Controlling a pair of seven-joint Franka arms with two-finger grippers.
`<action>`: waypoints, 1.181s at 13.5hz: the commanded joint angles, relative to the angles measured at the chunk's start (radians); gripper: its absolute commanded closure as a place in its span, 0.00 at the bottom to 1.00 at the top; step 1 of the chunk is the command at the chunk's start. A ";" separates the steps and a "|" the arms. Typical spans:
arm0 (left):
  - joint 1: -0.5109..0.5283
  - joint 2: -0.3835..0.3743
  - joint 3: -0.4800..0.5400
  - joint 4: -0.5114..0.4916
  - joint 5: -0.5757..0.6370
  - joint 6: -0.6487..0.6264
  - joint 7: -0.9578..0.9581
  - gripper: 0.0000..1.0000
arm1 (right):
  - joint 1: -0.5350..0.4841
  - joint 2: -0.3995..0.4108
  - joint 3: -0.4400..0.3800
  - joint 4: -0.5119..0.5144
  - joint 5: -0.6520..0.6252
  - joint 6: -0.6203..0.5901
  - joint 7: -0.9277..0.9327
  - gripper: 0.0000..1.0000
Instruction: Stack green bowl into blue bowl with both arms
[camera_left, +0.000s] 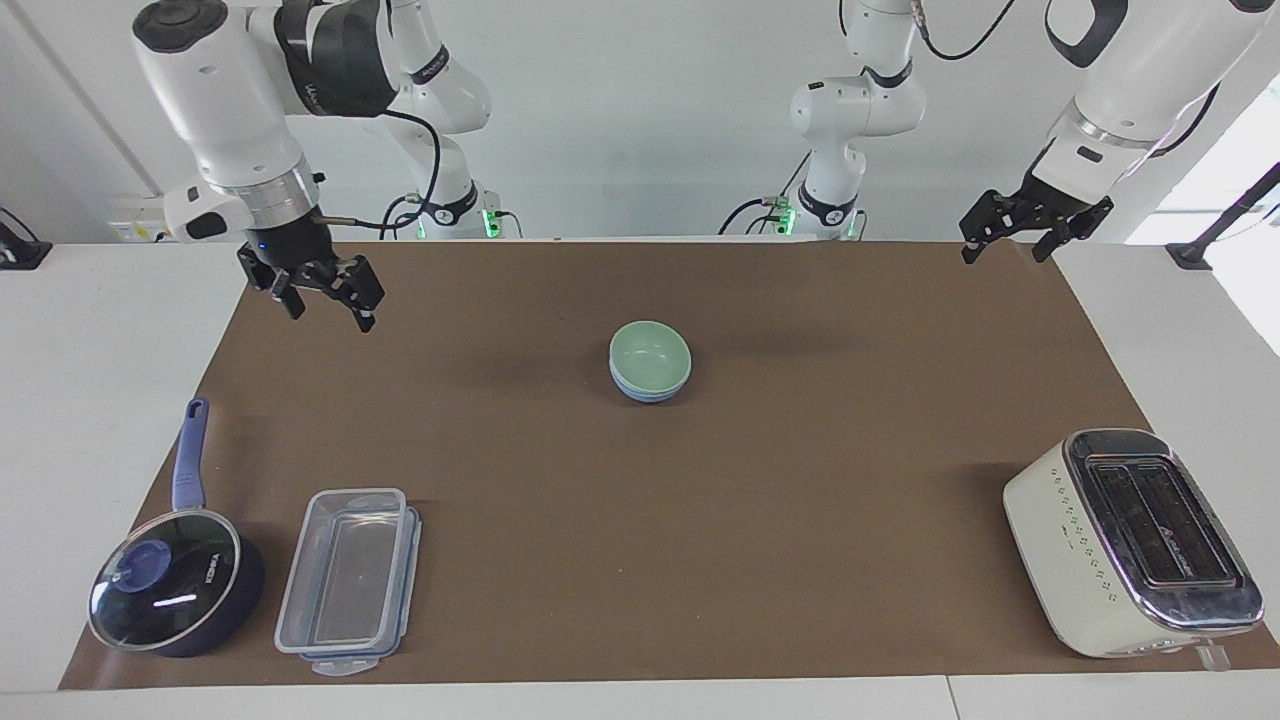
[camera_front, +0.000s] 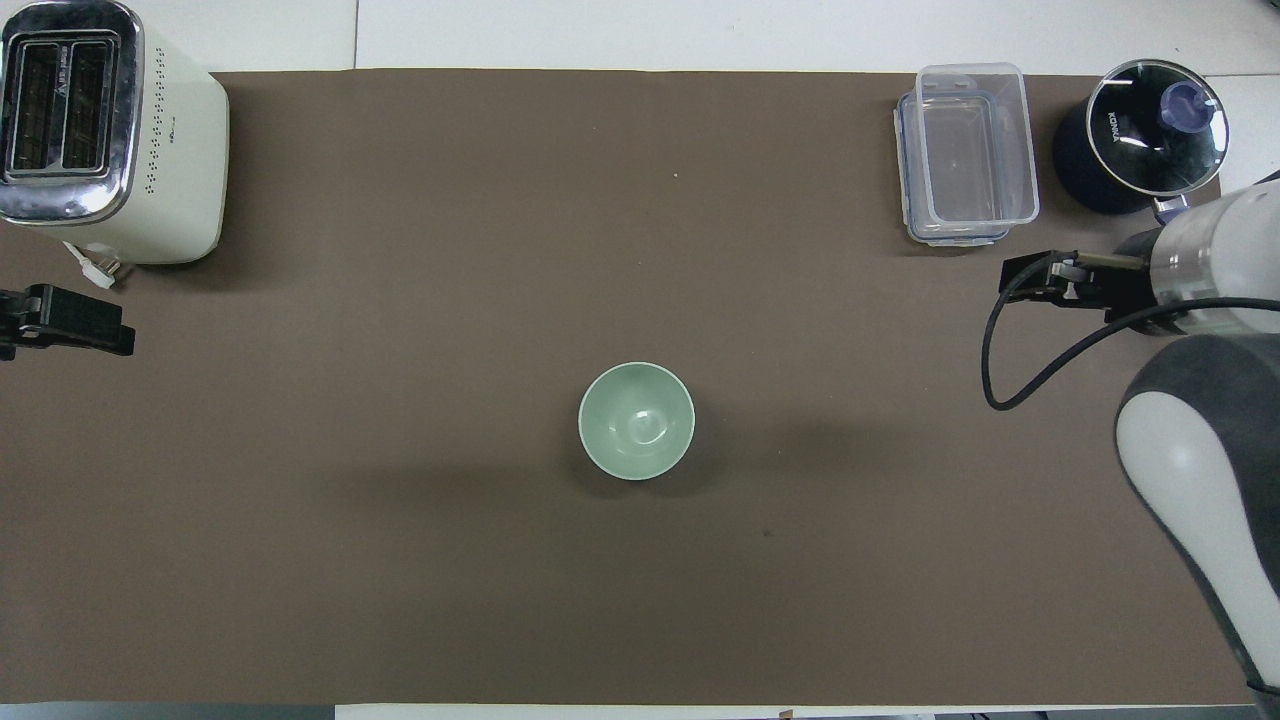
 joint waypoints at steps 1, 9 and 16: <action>0.021 -0.005 -0.015 -0.001 -0.009 -0.005 -0.004 0.00 | -0.024 0.035 0.012 0.084 -0.014 -0.085 -0.014 0.00; 0.021 -0.003 -0.015 -0.001 -0.009 -0.005 -0.004 0.00 | -0.004 0.032 0.020 0.107 -0.014 -0.197 -0.084 0.00; 0.021 -0.003 -0.015 -0.001 -0.009 -0.005 -0.004 0.00 | -0.012 -0.006 0.018 0.047 -0.014 -0.179 -0.103 0.00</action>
